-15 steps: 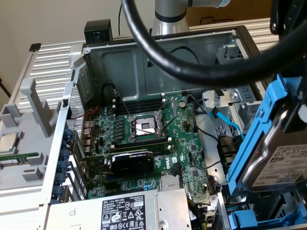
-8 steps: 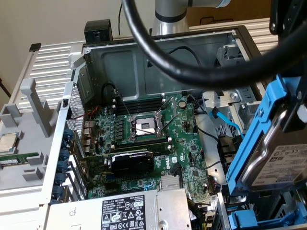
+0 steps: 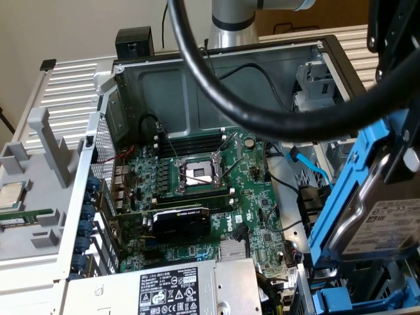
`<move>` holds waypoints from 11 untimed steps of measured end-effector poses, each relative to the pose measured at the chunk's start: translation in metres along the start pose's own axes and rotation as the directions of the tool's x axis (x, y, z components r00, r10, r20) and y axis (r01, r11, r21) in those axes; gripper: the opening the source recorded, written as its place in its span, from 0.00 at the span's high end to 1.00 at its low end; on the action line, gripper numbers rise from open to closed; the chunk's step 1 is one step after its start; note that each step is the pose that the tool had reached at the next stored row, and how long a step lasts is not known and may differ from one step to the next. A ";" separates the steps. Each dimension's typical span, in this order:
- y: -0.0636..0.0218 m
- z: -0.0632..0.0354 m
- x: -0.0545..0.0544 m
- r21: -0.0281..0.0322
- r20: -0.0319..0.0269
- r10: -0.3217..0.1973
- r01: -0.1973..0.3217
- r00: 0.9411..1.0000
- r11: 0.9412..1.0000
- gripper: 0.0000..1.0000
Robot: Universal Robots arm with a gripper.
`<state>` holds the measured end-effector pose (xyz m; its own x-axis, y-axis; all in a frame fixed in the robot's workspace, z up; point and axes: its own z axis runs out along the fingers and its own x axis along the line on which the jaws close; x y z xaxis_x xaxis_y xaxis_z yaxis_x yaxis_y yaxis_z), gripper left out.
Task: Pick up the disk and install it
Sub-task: 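Insert the disk into the insertion slot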
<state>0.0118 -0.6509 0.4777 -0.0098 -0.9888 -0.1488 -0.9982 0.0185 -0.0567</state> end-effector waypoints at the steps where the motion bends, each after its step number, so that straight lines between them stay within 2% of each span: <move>1: 0.0000 0.0006 0.000 0.000 0.001 0.000 0.000 1.000 1.000 0.64; 8: 0.0000 0.0018 -0.001 -0.002 0.003 0.000 0.000 1.000 1.000 0.64; 11: 0.0001 0.0030 -0.006 -0.002 0.002 0.000 0.000 1.000 1.000 0.64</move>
<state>0.0120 -0.6441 0.4758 -0.0101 -0.9885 -0.1508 -0.9983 0.0186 -0.0550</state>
